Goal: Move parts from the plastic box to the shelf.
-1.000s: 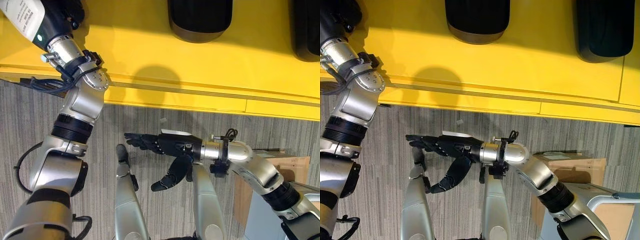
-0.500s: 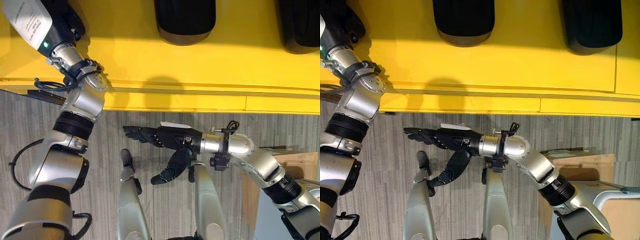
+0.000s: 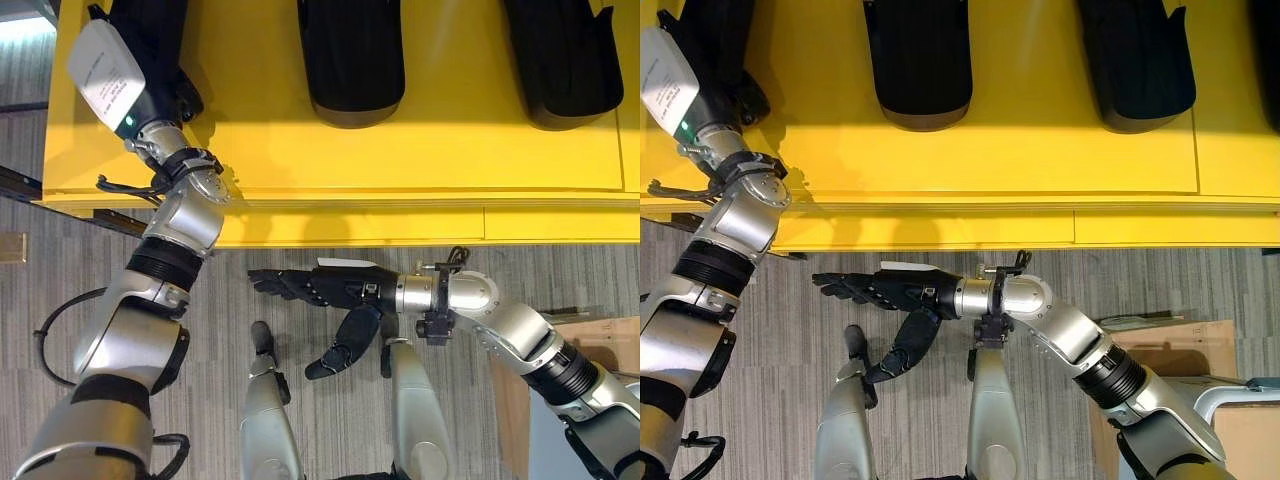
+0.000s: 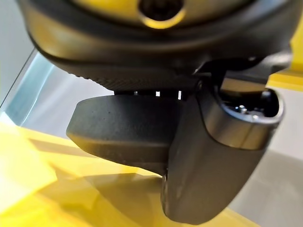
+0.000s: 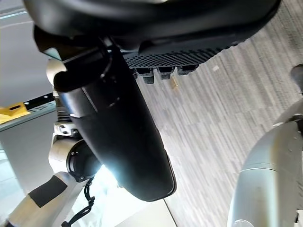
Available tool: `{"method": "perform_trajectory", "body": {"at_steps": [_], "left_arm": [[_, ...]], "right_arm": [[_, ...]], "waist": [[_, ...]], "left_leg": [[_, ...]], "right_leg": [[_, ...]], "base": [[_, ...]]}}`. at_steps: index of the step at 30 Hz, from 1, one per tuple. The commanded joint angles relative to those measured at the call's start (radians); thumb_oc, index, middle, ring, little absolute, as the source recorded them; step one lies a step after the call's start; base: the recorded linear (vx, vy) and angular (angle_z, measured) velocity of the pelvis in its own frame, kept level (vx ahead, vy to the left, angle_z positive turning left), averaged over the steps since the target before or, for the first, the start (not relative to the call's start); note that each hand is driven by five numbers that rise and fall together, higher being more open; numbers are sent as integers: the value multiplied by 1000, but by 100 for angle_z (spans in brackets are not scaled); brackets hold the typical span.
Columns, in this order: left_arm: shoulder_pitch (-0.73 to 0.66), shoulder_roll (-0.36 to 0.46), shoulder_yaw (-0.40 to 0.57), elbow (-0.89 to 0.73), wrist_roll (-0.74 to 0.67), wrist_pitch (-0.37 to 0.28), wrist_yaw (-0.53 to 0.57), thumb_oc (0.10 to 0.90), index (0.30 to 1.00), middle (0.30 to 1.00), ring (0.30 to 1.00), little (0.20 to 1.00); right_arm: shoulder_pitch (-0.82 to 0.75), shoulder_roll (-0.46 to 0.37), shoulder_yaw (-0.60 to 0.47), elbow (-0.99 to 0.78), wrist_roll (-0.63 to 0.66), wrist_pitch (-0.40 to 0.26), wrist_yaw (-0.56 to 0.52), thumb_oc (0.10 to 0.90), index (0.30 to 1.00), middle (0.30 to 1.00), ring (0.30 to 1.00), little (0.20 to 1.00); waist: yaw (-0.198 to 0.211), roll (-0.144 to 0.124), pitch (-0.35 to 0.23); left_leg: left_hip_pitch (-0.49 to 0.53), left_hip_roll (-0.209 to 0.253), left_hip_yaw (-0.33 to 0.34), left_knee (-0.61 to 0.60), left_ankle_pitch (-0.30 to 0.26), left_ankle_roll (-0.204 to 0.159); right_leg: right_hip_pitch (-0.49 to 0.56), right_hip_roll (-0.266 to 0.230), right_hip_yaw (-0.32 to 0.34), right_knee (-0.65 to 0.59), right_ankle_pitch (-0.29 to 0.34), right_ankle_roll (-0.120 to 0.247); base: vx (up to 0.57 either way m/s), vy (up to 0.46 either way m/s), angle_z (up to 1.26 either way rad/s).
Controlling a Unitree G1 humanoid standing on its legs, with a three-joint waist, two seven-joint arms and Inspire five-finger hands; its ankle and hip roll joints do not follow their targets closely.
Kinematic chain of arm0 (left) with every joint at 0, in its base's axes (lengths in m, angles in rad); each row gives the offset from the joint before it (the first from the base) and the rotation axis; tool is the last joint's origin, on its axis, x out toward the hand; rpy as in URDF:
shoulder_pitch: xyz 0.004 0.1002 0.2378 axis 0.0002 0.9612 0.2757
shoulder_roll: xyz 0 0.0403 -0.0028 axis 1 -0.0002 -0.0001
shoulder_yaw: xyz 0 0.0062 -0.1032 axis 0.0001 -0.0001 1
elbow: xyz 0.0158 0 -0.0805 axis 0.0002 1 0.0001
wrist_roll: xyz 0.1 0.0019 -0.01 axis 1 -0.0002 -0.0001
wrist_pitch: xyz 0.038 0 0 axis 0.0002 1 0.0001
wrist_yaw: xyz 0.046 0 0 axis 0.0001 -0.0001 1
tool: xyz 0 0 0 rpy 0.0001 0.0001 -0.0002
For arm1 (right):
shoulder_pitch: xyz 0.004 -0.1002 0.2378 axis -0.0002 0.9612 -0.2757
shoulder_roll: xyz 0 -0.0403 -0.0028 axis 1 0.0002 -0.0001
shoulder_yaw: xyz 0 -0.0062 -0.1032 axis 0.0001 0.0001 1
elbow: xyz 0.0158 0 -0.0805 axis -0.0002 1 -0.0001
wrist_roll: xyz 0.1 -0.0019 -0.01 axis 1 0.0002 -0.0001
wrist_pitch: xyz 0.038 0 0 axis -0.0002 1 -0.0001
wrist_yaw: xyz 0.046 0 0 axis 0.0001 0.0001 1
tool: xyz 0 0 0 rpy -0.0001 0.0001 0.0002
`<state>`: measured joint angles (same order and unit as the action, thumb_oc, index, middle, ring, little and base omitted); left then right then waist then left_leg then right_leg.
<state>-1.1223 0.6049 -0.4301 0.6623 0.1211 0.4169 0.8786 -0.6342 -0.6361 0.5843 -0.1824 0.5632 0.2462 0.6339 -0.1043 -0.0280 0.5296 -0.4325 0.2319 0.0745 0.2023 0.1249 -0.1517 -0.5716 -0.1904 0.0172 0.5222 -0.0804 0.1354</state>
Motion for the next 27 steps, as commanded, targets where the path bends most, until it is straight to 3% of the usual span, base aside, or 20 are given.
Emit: {"method": "perform_trajectory", "body": {"at_steps": [1, 8, 19, 27], "left_arm": [[-70, 4, -9, -16, 6, -14, 5, 400, 300, 300, 300, 300], [-84, -10, -30, -26, 10, 7, -3, 400, 300, 300, 300, 300], [-72, 4, -9, -3, -105, 7, 21, 400, 300, 300, 300, 300], [-69, -18, 27, 46, -237, -42, 84, 400, 300, 300, 300, 300]], "right_arm": [[-53, 61, -36, -43, 89, -62, 19, 900, 1000, 1000, 1000, 1000], [-36, 63, -34, -56, 97, -82, -23, 900, 1000, 1000, 1000, 1000], [-33, 73, -38, -83, 94, -48, -10, 900, 1000, 1000, 1000, 1000], [-21, 72, -39, -98, 100, -45, -8, 900, 1000, 1000, 1000, 1000]], "waist": [[-17, 7, -27], [-6, -1, -26], [-6, -4, -20], [-9, -14, -21]], "left_leg": [[11, -24, 6, 23, -63, 48], [-2, -22, -10, 35, -66, 51], [-15, -10, -10, 43, -52, 41], [-16, -1, -9, 46, -45, 36]], "right_leg": [[74, 26, -53, 7, -90, -64], [73, 21, -68, 18, -92, -54], [63, 27, -60, 36, -93, -53], [65, 31, -62, 41, -93, -55]], "base": [[0, -9, 4], [2, -59, 6], [5, 8, 2], [0, 0, 0]]}}
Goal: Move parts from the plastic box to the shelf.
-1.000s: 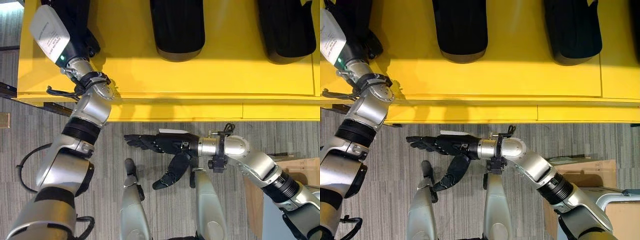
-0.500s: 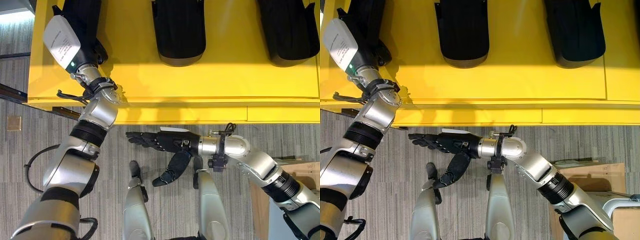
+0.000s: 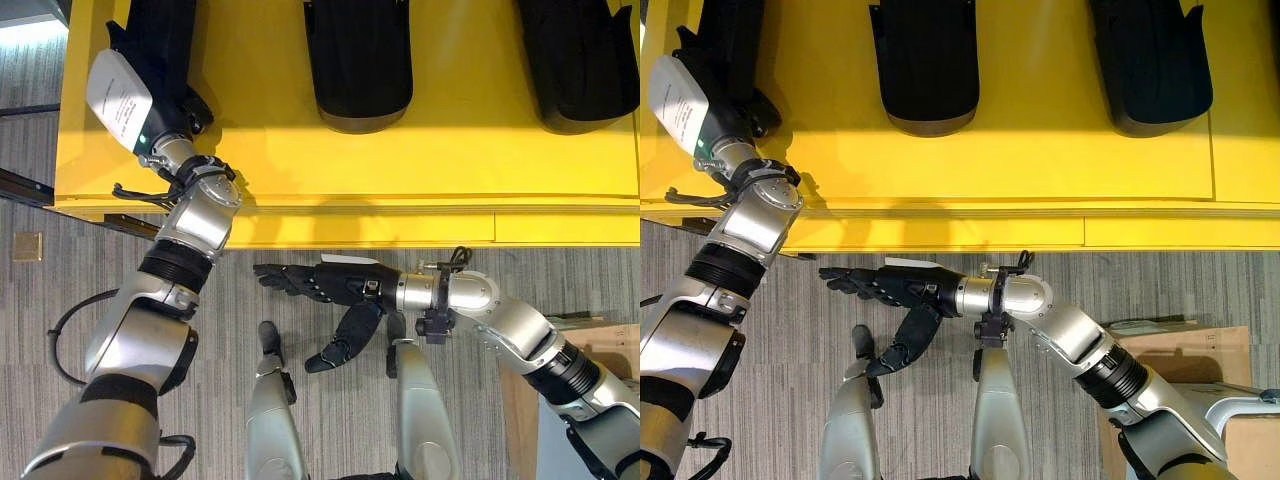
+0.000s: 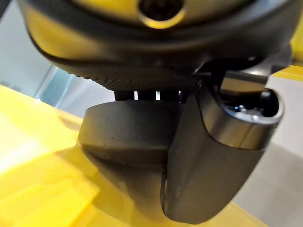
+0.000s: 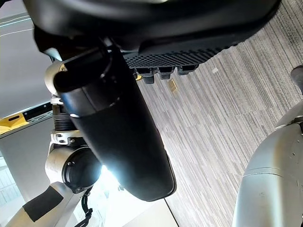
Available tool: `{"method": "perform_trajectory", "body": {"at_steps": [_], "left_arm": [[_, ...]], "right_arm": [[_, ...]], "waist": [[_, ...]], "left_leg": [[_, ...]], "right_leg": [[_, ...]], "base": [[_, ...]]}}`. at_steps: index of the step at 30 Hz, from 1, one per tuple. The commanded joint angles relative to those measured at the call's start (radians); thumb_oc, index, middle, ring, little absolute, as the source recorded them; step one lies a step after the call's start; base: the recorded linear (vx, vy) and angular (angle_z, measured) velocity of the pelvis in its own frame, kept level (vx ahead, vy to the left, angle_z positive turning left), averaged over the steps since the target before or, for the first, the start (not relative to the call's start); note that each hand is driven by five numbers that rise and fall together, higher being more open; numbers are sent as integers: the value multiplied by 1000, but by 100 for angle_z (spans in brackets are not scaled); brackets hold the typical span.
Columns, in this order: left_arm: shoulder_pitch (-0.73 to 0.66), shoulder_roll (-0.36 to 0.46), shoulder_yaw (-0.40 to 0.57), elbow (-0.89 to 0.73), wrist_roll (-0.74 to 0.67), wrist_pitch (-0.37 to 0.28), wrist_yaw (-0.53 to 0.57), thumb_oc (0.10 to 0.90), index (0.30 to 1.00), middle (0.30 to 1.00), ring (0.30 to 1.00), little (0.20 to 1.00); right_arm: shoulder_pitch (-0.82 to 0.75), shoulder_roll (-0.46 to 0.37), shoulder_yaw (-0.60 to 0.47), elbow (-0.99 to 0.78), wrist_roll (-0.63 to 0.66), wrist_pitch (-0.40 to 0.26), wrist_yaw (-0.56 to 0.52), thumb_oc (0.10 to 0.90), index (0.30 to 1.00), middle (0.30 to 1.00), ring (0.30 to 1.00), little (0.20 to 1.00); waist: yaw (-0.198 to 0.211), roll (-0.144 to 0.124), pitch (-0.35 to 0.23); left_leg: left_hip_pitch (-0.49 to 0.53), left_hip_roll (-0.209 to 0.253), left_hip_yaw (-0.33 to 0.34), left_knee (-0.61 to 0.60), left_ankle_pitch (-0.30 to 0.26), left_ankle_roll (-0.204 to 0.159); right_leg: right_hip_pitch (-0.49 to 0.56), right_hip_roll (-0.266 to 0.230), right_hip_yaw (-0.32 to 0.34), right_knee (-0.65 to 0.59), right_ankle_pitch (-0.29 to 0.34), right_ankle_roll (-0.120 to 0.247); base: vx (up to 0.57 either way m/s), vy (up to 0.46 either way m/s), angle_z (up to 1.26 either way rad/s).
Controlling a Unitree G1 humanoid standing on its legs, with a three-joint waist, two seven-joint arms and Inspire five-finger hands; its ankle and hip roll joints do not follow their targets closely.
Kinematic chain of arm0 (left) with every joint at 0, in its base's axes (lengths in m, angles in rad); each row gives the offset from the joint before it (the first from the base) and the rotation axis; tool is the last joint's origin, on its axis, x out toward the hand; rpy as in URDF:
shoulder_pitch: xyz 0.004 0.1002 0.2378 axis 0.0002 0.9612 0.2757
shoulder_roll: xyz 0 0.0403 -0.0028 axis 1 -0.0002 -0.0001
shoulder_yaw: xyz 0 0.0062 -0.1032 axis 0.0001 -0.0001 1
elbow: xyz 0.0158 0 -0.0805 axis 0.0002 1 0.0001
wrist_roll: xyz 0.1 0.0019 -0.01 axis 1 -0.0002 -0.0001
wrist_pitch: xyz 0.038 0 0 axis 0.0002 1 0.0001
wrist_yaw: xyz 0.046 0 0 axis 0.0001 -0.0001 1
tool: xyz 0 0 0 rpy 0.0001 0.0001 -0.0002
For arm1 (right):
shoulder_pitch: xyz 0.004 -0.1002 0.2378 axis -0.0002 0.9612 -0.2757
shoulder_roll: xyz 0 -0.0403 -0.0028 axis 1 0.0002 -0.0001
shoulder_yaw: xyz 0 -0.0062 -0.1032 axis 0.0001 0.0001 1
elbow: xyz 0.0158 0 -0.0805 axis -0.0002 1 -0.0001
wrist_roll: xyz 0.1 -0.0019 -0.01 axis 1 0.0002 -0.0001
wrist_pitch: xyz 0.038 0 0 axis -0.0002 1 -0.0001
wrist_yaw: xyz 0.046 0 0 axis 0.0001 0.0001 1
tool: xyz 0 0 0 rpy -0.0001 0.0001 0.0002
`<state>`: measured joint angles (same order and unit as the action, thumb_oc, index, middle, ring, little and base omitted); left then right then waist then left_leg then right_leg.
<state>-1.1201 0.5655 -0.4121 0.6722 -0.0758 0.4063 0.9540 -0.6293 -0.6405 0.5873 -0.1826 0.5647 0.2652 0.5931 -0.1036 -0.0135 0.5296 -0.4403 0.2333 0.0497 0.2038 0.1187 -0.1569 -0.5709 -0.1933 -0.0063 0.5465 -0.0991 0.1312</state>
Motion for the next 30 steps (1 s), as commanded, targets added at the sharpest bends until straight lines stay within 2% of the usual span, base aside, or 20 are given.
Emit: {"method": "perform_trajectory", "body": {"at_steps": [1, 12, 25, 26, 27, 28, 30], "left_arm": [[-71, 23, 14, 42, -47, -39, 18, 400, 300, 300, 300, 300], [-75, 40, 31, 56, -78, -69, 31, 400, 300, 300, 300, 300], [-85, 26, 19, 47, -79, -71, 13, 400, 300, 300, 300, 300], [-86, 25, 18, 47, -76, -71, 15, 494, 432, 432, 432, 432], [-88, 25, 17, 48, -74, -70, 17, 863, 948, 948, 948, 948], [-91, 28, 15, 50, -78, -73, 11, 900, 1000, 1000, 1000, 1000], [-89, 26, 15, 49, -80, -80, 1, 900, 1000, 1000, 1000, 1000]], "right_arm": [[-24, 76, -44, -101, 100, -62, 35, 900, 1000, 1000, 1000, 1000], [-9, 75, -35, -110, 90, -65, 35, 900, 1000, 1000, 1000, 1000], [-5, 69, -32, -117, 87, -69, 29, 900, 1000, 1000, 1000, 1000], [-6, 70, -30, -115, 86, -71, 29, 900, 1000, 1000, 1000, 1000], [-5, 70, -29, -114, 87, -74, 28, 900, 1000, 1000, 1000, 1000], [-6, 71, -28, -114, 87, -72, 28, 900, 1000, 1000, 1000, 1000], [-7, 71, -28, -117, 85, -71, 29, 900, 1000, 1000, 1000, 1000]], "waist": [[-11, -29, -23], [-16, -27, -23], [-22, -29, -23], [-22, -29, -22], [-22, -30, -23], [-23, -29, -24], [-23, -30, -24]], "left_leg": [[-9, 0, 17, 45, -38, 40], [-3, 8, 21, 37, -30, 36], [-3, 11, 25, 34, -26, 37], [-3, 11, 25, 35, -26, 37], [-3, 11, 25, 34, -26, 37], [-2, 11, 26, 33, -26, 37], [-3, 11, 26, 32, -25, 36]], "right_leg": [[63, 34, -38, 18, -75, -51], [60, 34, -36, 29, -79, -54], [57, 36, -34, 29, -77, -57], [56, 37, -33, 30, -77, -57], [57, 37, -33, 28, -77, -57], [57, 37, -32, 28, -77, -56], [56, 38, -33, 27, -76, -57]], "base": [[0, 0, 0], [0, 0, 0], [0, 0, 0], [0, 0, 0], [0, 0, 0], [0, 0, 0], [0, 0, 0]]}}
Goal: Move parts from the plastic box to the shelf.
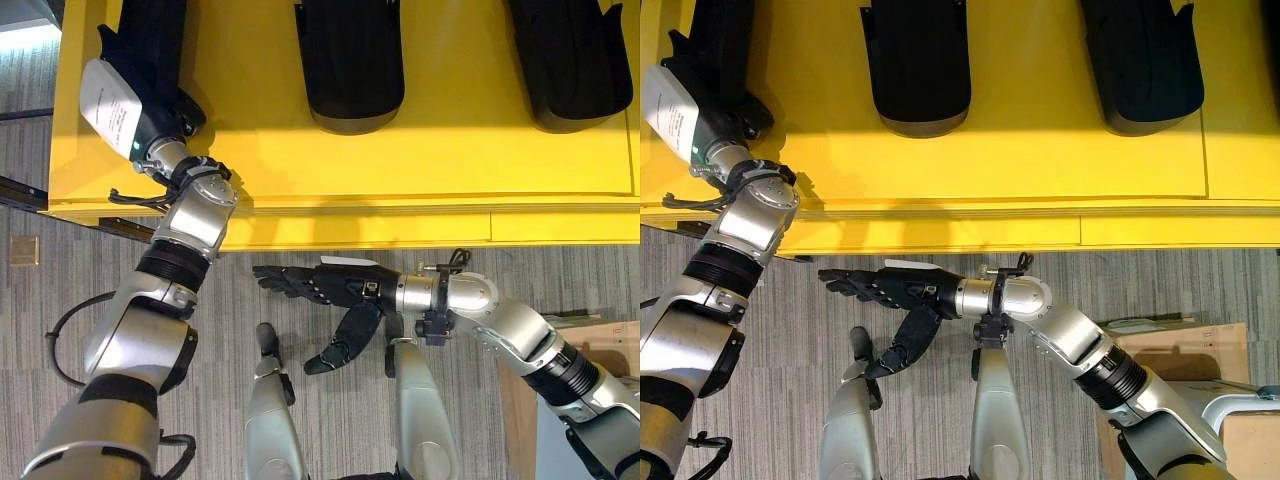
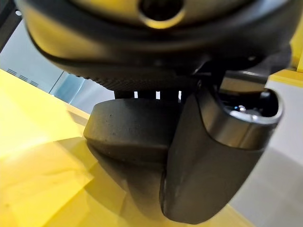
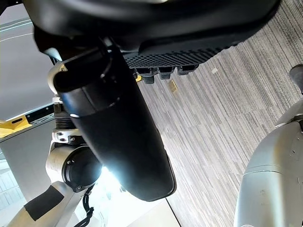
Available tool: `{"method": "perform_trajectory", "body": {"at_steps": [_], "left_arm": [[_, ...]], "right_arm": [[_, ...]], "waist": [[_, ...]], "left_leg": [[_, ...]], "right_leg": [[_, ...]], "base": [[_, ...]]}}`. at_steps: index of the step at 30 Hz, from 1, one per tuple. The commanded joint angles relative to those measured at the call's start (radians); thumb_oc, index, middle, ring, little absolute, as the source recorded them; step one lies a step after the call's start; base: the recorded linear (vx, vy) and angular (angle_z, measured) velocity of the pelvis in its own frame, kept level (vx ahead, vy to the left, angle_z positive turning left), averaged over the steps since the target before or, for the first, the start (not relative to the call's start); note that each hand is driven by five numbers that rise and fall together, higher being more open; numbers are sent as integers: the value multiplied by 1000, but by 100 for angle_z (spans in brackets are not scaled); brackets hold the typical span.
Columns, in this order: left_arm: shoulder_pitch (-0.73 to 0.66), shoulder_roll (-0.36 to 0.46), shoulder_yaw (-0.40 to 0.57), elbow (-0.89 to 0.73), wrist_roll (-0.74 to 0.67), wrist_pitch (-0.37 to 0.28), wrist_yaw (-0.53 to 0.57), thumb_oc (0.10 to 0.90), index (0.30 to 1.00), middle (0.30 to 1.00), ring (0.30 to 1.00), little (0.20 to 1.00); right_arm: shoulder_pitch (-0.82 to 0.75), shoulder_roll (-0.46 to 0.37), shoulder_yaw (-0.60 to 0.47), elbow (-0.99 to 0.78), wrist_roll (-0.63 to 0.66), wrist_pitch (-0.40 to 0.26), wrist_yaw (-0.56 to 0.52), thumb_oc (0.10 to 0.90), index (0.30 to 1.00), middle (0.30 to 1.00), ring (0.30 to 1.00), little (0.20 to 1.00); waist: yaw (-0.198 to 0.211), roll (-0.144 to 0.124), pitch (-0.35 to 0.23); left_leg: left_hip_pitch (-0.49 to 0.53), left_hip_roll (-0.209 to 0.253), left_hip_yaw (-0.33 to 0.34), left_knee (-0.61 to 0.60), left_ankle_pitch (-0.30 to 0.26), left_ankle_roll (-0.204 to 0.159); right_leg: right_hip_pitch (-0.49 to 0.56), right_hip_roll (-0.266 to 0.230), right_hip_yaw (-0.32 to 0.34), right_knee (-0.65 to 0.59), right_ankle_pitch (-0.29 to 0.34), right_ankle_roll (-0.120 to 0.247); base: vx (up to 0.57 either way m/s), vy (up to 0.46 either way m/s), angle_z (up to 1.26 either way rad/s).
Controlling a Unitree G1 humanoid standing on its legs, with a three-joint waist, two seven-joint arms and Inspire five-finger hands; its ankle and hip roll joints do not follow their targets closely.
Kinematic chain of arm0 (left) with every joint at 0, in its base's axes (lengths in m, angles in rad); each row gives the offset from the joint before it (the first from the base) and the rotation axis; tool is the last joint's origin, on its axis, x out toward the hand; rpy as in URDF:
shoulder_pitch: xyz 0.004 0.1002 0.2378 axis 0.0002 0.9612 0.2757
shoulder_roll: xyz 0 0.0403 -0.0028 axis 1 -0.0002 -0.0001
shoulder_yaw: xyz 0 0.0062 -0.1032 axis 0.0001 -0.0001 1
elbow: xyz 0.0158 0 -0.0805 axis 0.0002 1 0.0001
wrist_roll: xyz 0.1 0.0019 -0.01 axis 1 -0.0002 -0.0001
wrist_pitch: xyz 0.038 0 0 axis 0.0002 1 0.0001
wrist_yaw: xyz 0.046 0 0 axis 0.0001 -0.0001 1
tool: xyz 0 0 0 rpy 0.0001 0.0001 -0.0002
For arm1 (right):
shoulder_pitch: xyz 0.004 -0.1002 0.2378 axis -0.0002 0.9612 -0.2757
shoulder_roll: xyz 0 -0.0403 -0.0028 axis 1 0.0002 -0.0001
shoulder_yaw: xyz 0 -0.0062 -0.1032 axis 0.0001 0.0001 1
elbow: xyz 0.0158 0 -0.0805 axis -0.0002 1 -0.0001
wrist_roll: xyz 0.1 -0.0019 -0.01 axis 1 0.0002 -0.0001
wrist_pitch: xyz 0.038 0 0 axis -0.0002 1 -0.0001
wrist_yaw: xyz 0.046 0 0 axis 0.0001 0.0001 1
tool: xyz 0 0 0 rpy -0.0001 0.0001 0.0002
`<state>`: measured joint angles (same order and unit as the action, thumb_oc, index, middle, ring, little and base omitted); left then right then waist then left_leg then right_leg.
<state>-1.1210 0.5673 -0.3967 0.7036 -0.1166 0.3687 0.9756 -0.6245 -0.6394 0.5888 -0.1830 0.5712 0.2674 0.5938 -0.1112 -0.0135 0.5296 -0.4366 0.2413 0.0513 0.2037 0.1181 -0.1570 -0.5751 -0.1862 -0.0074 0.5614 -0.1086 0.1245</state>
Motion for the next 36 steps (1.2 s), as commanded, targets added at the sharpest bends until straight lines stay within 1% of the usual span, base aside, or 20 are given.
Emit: {"method": "perform_trajectory", "body": {"at_steps": [1, 5, 11, 13, 16, 19, 21, 24, 28, 31, 36], "left_arm": [[-87, 22, 0, 13, -39, -43, -24, 900, 1000, 1000, 1000, 1000], [-83, 21, -5, 8, -36, -26, -65, 900, 1000, 1000, 1000, 1000], [-69, 22, -18, -26, -41, -45, -129, 900, 1000, 1000, 1000, 1000], [-60, 22, -19, -47, -36, -40, -154, 900, 1000, 1000, 1000, 1000], [-37, 17, -13, -85, -74, -66, -208, 900, 1000, 1000, 1000, 1000], [-26, 14, -11, -110, -81, -64, -223, 900, 1000, 1000, 1000, 1000], [-19, 11, -11, -115, -106, -90, -250, 900, 1000, 1000, 1000, 1000], [-4, 6, -4, -137, -130, -109, -283, 900, 1000, 1000, 1000, 1000], [33, 0, 11, -186, -147, -139, -307, 900, 1000, 1000, 1000, 1000], [64, -9, 31, -222, -159, -167, -300, 900, 1000, 1000, 1000, 1000], [106, -26, 52, -272, -169, -181, -310, 900, 1000, 1000, 1000, 1000]], "right_arm": [[-11, 68, -31, -120, 79, -70, 28, 900, 1000, 1000, 1000, 1000], [-14, 68, -31, -116, 78, -73, 29, 900, 1000, 1000, 1000, 1000], [-17, 59, -35, -121, 79, -72, 19, 900, 1000, 1000, 1000, 1000], [-17, 62, -36, -120, 75, -72, 16, 900, 1000, 1000, 1000, 1000], [-18, 65, -38, -122, 68, -68, 7, 900, 1000, 1000, 1000, 1000], [-18, 65, -42, -125, 64, -64, 7, 900, 1000, 1000, 1000, 1000], [-18, 68, -40, -123, 61, -65, 4, 900, 1000, 1000, 1000, 1000], [-17, 72, -45, -122, 55, -63, 6, 900, 1000, 1000, 1000, 1000], [-9, 75, -54, -124, 45, -63, 5, 900, 1000, 1000, 1000, 1000], [-4, 76, -59, -126, 41, -67, 1, 900, 1000, 1000, 1000, 1000], [0, 84, -63, -127, 34, -69, -8, 900, 1000, 1000, 1000, 1000]], "waist": [[-15, -29, -25], [-15, -27, -24], [-10, -21, -20], [-8, -18, -20], [-5, -15, -16], [-4, -14, -14], [-3, -13, -14], [-1, -10, -13], [5, -8, -10], [10, -8, -10], [20, -8, -10]], "left_leg": [[-6, 3, 25, 30, -23, 37], [-1, 3, 27, 27, -23, 38], [1, -2, 24, 25, -23, 41], [1, -3, 23, 24, -24, 41], [1, -5, 23, 25, -24, 42], [1, -8, 23, 26, -26, 43], [0, -8, 23, 29, -27, 44], [1, -8, 24, 29, -28, 44], [3, -10, 21, 29, -29, 46], [2, -13, 18, 27, -28, 46], [-2, -16, 11, 28, -27, 46]], "right_leg": [[61, 31, -32, 11, -66, -51], [63, 28, -34, 9, -65, -50], [67, 24, -37, 7, -66, -50], [66, 23, -37, 5, -65, -49], [68, 20, -40, 4, -65, -48], [70, 18, -42, 3, -66, -48], [69, 16, -44, 6, -67, -48], [71, 15, -47, 5, -67, -49], [72, 12, -52, 7, -68, -48], [74, 11, -55, 5, -68, -48], [76, 10, -59, 0, -66, -46]], "base": [[0, 0, 0], [0, 0, 0], [0, 0, 0], [0, 0, 0], [0, 0, 0], [0, 0, 0], [0, 0, 0], [0, 0, 0], [0, 0, 0], [0, 0, 0], [0, 0, 0]]}}
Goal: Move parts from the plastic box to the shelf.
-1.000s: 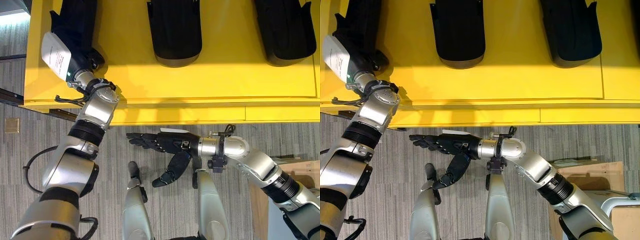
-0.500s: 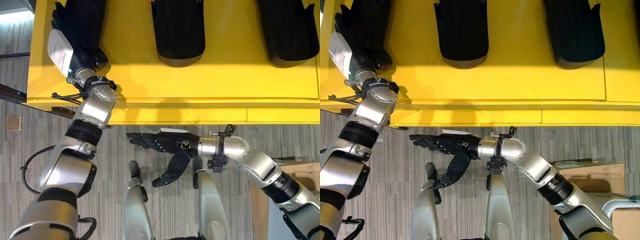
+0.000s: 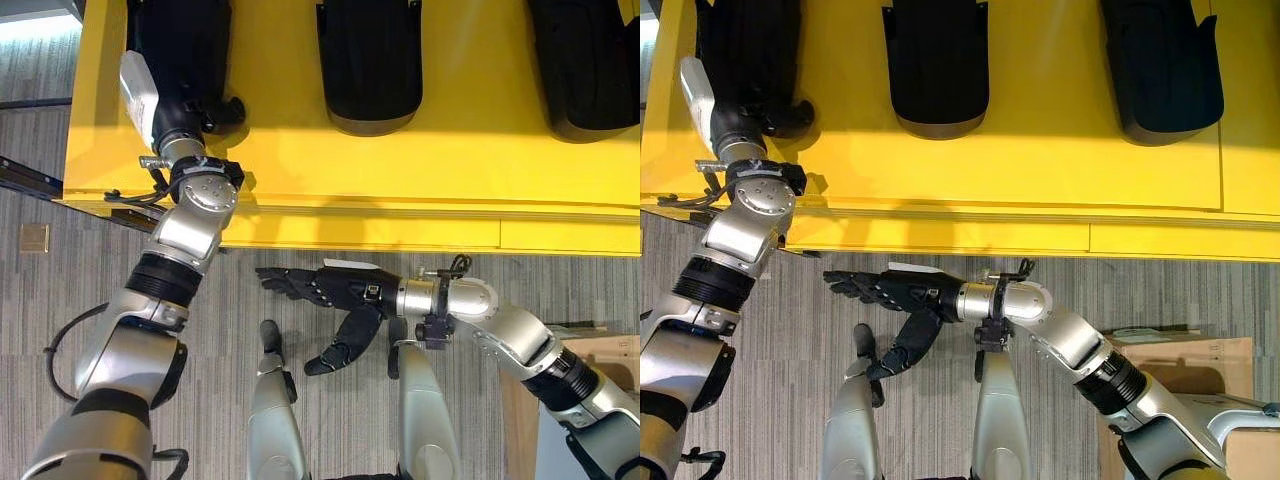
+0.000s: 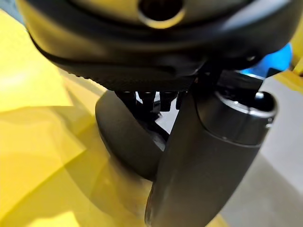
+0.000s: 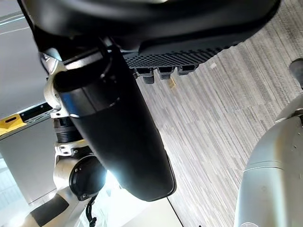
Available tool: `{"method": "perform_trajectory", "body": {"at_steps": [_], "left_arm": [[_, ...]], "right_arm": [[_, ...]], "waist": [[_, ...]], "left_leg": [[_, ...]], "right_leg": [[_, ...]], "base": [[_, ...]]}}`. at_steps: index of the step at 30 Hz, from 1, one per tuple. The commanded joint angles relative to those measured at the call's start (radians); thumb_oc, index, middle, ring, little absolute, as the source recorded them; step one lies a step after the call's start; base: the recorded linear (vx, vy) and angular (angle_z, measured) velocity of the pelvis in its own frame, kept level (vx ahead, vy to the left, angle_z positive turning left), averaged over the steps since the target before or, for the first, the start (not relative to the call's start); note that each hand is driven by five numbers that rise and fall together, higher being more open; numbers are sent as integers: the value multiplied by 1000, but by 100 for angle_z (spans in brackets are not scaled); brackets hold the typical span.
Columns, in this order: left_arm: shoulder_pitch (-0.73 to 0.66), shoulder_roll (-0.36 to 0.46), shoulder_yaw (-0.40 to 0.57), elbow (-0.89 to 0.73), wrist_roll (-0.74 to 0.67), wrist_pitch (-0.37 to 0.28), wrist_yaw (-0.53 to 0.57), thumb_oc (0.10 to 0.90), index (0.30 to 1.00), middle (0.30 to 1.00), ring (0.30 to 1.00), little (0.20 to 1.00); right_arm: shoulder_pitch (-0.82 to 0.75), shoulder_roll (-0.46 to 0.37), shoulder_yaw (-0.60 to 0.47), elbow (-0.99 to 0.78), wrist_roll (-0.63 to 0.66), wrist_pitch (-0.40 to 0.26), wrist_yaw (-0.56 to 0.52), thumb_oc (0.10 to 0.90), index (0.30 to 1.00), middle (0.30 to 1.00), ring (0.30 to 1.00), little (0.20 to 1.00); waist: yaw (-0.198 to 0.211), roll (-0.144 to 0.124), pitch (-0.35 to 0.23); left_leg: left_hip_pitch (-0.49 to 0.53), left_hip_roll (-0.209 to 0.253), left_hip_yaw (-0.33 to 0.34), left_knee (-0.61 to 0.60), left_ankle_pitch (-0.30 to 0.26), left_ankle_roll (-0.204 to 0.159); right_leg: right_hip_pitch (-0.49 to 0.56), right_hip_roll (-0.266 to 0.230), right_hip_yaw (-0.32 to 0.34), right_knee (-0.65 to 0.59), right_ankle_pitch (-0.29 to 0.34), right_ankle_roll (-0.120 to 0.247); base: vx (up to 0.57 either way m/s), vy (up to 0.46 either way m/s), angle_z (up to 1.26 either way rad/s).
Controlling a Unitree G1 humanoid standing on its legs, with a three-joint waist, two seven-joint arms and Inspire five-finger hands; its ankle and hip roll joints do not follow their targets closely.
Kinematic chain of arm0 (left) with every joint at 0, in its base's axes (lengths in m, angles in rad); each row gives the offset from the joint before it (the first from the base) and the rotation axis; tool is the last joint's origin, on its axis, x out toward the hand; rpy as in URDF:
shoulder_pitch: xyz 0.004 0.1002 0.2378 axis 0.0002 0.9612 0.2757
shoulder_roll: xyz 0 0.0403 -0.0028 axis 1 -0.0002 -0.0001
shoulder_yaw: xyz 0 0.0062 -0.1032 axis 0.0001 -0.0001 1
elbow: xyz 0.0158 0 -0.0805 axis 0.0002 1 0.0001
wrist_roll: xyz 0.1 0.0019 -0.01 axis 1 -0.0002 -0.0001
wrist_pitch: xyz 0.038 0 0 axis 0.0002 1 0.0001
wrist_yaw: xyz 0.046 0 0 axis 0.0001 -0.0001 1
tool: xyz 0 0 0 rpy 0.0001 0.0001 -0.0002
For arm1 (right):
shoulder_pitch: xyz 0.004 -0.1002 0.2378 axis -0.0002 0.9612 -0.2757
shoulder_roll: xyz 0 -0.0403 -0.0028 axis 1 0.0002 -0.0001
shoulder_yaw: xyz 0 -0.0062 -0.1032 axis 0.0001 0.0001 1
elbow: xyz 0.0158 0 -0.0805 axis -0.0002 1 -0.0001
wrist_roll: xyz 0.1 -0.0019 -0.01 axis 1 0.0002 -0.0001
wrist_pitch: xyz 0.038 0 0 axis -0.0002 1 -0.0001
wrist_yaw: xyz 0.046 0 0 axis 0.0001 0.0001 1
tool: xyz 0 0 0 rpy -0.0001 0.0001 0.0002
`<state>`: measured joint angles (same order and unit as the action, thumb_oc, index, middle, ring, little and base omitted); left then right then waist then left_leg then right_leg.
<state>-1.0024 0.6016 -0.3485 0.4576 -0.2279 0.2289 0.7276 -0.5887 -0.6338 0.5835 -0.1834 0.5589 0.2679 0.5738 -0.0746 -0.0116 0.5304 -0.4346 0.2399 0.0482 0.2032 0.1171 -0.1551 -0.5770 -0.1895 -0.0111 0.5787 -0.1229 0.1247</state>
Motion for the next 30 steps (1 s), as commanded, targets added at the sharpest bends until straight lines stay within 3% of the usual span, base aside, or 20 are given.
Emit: {"method": "perform_trajectory", "body": {"at_steps": [1, 9, 15, 19, 27, 30], "left_arm": [[-11, -61, 5, -29, -59, -41, -61, 900, 1000, 1000, 1000, 1000], [34, -93, 38, -60, -102, -55, -43, 900, 1000, 1000, 1000, 1000], [42, -88, 54, -46, -26, -41, 46, 900, 1000, 1000, 1000, 1000], [15, -50, 35, -36, 78, 42, -7, 900, 1000, 1000, 1000, 1000], [10, -20, 10, -1, 96, 48, -47, 900, 1000, 1000, 1000, 1000], [-3, -14, -5, 6, 162, 54, -87, 900, 1000, 1000, 1000, 1000]], "right_arm": [[-35, 78, -58, -127, 46, -69, 12, 900, 1000, 1000, 1000, 1000], [-41, 92, -55, -111, 40, -82, 3, 900, 1000, 1000, 1000, 1000], [-44, 97, -56, -111, 45, -78, 1, 900, 1000, 1000, 1000, 1000], [-43, 95, -49, -107, 52, -90, -3, 900, 1000, 1000, 1000, 1000], [-35, 88, -52, -114, 52, -77, -6, 900, 1000, 1000, 1000, 1000], [-37, 89, -53, -112, 61, -79, -7, 900, 1000, 1000, 1000, 1000]], "waist": [[-17, -10, -10], [-5, -13, -10], [-3, -14, -10], [-2, -14, -11], [-7, -6, -10], [-9, -6, -10]], "left_leg": [[-4, -15, 14, 29, -26, 44], [-6, -12, 9, 37, -30, 44], [-9, -11, 10, 41, -31, 45], [-14, -7, 12, 38, -28, 42], [-6, -9, 20, 34, -29, 45], [-10, -9, 20, 34, -29, 45]], "right_leg": [[78, 14, -55, -17, -52, -47], [88, 17, -64, -22, -52, -48], [87, 18, -62, -18, -55, -49], [84, 18, -63, -22, -51, -47], [85, 11, -62, -22, -50, -47], [79, 9, -60, -20, -48, -45]], "base": [[0, 0, 0], [2, -16, 0], [0, 0, 0], [0, 0, 0], [4, 8, 0], [0, 0, 0]]}}
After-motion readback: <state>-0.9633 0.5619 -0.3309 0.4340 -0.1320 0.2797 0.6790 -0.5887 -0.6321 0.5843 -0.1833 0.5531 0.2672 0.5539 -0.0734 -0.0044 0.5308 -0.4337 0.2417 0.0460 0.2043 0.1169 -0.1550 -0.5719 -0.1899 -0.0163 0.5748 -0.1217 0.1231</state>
